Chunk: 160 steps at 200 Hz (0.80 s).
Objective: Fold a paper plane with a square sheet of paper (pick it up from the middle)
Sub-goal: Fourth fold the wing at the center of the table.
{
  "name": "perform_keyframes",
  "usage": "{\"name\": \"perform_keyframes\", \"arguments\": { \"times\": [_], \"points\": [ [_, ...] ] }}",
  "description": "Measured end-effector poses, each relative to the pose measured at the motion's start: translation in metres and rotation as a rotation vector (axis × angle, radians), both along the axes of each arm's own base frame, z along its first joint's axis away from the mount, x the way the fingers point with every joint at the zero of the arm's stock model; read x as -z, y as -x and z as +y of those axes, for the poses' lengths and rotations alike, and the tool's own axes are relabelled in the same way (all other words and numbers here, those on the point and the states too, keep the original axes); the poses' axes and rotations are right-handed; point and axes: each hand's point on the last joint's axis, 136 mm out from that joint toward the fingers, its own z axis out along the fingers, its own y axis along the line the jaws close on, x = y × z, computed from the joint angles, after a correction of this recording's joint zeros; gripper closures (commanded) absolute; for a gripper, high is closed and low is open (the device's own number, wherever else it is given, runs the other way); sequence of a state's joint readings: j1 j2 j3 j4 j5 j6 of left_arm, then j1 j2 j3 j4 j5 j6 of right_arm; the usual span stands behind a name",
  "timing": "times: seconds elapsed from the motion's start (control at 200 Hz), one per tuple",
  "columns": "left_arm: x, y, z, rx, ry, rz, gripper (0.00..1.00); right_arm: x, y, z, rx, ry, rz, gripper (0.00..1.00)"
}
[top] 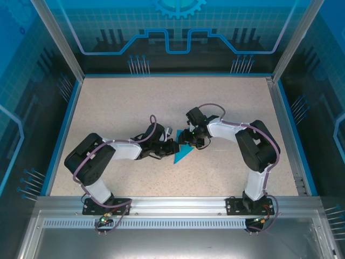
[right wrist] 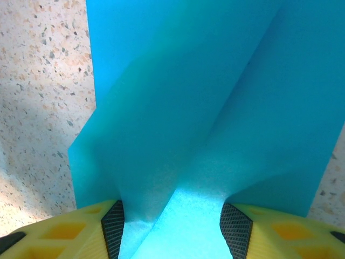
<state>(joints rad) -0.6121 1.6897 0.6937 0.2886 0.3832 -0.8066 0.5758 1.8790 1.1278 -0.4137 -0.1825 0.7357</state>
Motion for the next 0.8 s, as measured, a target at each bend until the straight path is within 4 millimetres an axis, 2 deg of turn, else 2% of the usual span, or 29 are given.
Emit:
{"name": "perform_keyframes", "arguments": {
  "times": [0.8],
  "points": [
    [0.015, 0.000, 0.005, -0.018, -0.053, 0.041, 0.89, 0.003, 0.000, -0.002, 0.000, 0.048, 0.020, 0.49]
  ]
}}
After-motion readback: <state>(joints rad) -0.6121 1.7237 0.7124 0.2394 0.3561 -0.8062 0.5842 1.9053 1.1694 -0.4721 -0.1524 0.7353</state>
